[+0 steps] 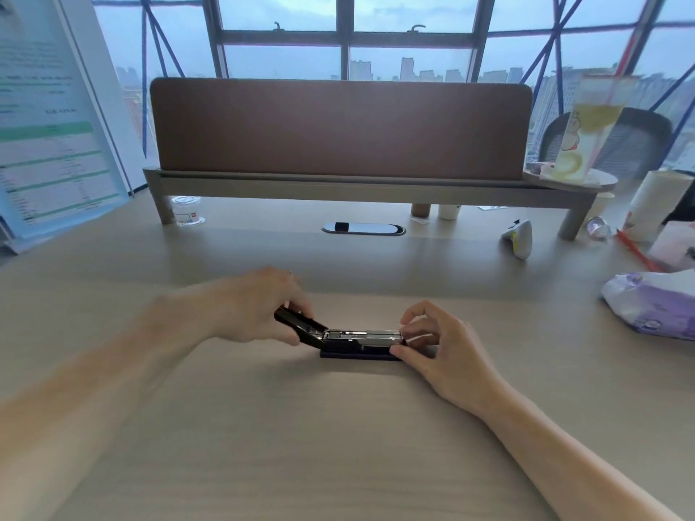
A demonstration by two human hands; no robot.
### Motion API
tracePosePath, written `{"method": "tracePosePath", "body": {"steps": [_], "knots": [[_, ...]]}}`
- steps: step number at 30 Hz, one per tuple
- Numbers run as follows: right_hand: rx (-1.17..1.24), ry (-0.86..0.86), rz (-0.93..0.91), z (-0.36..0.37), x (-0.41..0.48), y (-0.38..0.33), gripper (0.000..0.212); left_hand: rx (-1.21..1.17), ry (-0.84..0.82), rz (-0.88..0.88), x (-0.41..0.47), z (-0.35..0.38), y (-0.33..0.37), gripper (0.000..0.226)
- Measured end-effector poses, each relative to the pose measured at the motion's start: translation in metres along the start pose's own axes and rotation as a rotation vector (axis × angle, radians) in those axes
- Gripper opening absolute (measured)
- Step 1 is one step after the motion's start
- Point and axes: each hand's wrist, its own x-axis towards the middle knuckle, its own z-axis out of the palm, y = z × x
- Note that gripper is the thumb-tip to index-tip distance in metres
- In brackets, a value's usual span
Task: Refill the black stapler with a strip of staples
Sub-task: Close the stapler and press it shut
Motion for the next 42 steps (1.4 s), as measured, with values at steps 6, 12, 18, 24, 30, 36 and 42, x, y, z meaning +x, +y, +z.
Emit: {"method": "tracePosePath", "body": {"steps": [6,12,18,24,30,36,42], "knots": [[-0.02,0.008,0.009,0.0,-0.001,-0.002,0.037,0.142,-0.026,-0.02,0.023,-0.039,0.04,0.053],[-0.01,-0.006,0.013,-0.002,-0.002,-0.002,0.037,0.065,0.113,0.126,0.039,-0.031,0.07,0.048],[-0.012,-0.02,0.02,-0.002,0.0,-0.002,0.044,-0.001,0.1,0.12,0.053,-0.005,0.077,0.035],[-0.025,-0.035,0.01,-0.004,-0.001,-0.003,0.046,-0.058,0.052,0.115,0.058,0.013,0.078,0.026],[-0.027,-0.025,0.028,-0.004,-0.002,-0.004,0.047,-0.464,0.084,-0.137,0.063,0.036,0.079,0.061],[-0.021,-0.035,0.022,-0.004,-0.002,-0.002,0.05,-0.388,0.232,-0.147,0.067,0.063,0.082,0.069],[0.037,-0.07,0.016,-0.006,-0.003,-0.003,0.061,-0.35,0.297,-0.147,0.069,0.069,0.08,0.071]]}}
